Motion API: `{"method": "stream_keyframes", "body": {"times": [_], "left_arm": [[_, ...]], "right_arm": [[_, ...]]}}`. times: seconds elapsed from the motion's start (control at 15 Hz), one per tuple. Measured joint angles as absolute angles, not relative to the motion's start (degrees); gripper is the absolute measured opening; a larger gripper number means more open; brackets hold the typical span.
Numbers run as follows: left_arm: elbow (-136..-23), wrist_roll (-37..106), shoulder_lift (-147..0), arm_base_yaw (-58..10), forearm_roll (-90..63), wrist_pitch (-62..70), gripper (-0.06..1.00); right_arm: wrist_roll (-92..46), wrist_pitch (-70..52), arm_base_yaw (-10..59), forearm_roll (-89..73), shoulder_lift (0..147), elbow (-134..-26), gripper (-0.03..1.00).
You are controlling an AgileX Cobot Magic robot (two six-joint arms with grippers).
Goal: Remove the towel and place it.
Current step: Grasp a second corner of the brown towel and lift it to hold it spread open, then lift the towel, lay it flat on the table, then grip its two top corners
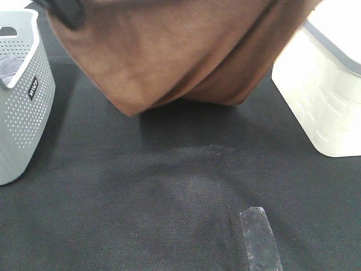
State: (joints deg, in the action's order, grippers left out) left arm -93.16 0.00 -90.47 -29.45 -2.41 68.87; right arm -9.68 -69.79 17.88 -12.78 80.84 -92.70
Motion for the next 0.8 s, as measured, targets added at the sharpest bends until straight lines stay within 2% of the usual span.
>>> {"method": "stream_keyframes", "body": {"times": [0.2,0.8], "left_arm": [[-87.1,-2.7,-85.9,-31.8,-3.6,68.0,0.0],[-62.3,-4.5,-64.1,-32.2,-13.6,66.0,0.0]], "right_arm": [[-8.3,-69.8,17.9,-13.1,73.2,-84.5,0.01],[-5.3,-69.6,17.9,-23.7,56.1,-60.0,0.01]]}}
